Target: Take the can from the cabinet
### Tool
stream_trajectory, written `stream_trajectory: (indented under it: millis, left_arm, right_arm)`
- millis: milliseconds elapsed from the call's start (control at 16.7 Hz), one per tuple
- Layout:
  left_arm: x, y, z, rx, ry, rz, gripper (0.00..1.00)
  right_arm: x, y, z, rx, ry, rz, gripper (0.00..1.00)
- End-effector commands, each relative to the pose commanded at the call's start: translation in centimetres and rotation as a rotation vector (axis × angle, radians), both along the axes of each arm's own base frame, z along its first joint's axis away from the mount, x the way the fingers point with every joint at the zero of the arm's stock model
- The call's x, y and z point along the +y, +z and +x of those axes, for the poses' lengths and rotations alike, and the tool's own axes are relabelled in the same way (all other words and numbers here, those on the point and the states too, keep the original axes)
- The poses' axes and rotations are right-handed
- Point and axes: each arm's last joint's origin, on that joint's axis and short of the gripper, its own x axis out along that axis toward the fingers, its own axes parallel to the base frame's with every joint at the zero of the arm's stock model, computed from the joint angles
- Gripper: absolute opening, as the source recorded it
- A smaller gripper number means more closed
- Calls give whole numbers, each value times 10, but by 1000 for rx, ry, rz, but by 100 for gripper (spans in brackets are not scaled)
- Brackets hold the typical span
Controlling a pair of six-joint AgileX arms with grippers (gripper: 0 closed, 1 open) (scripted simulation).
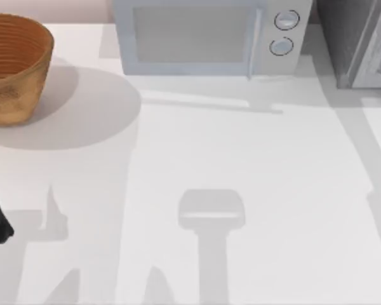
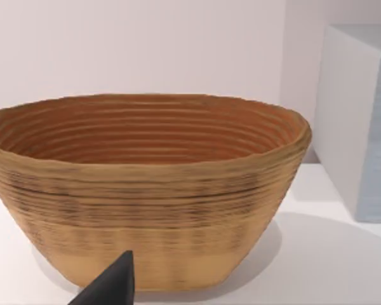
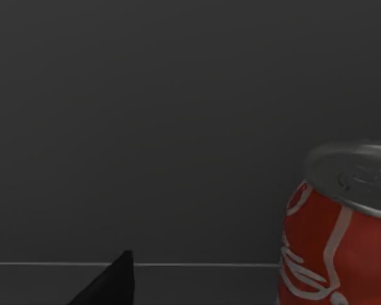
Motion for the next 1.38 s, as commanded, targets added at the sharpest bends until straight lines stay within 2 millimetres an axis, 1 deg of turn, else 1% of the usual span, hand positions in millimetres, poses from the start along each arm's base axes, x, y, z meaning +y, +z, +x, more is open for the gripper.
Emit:
stream_trajectory:
  millis: [120,360,1140,1200,1380]
  left_arm:
    - [0,0,0,0,0,0,100]
    - [0,0,0,0,0,0,100]
    - [0,0,0,0,0,0,100]
    - [0,0,0,0,0,0,100]
    - [0,0,0,0,0,0,100]
  right_arm:
    - [0,-1,8,0,0,0,100]
    - [0,-1,9,0,0,0,100]
    - [0,-1,9,0,0,0,2]
    - [0,-1,9,0,0,0,0]
    - [0,-1,9,0,0,0,0]
